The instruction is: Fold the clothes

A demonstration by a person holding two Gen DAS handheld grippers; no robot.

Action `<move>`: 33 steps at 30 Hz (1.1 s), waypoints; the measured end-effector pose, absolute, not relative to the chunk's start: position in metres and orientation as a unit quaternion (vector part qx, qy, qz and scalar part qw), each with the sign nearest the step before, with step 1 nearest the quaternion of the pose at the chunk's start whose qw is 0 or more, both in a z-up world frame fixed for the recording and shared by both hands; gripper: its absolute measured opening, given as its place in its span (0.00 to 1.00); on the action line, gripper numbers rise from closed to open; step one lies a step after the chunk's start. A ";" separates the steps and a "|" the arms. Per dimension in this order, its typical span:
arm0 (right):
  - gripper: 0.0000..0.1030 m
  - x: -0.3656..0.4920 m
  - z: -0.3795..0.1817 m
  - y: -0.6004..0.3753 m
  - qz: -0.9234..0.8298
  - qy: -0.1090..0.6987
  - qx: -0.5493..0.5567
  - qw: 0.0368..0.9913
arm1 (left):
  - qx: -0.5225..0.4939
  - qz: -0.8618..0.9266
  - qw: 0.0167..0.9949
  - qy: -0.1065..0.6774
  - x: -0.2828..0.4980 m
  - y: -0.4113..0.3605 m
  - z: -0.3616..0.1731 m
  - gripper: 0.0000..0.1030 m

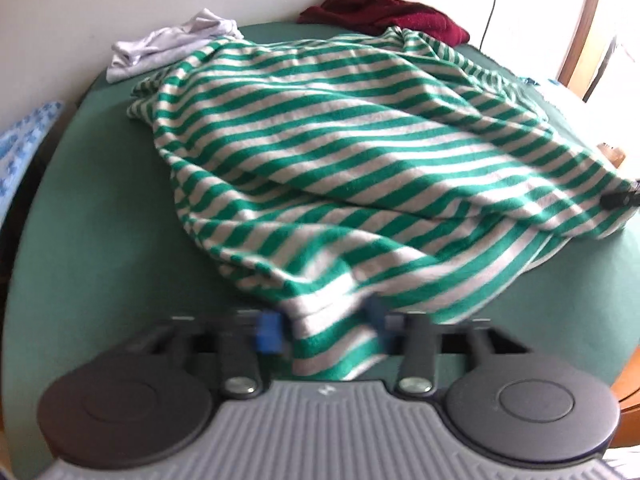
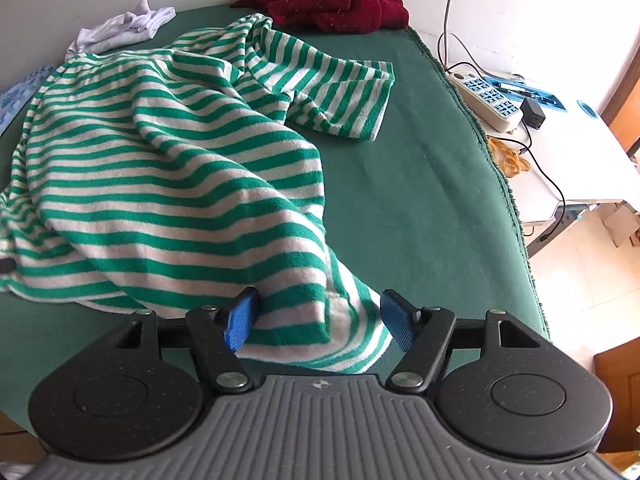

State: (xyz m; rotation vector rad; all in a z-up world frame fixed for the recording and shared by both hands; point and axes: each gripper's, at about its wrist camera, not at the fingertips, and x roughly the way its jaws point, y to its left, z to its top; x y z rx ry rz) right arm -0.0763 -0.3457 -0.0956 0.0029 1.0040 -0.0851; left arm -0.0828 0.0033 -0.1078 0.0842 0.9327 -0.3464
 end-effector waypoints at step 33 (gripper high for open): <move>0.57 -0.056 -0.046 -0.307 0.055 0.342 -0.037 0.937 | 0.026 -0.050 0.884 0.464 -0.004 0.067 -0.071 0.18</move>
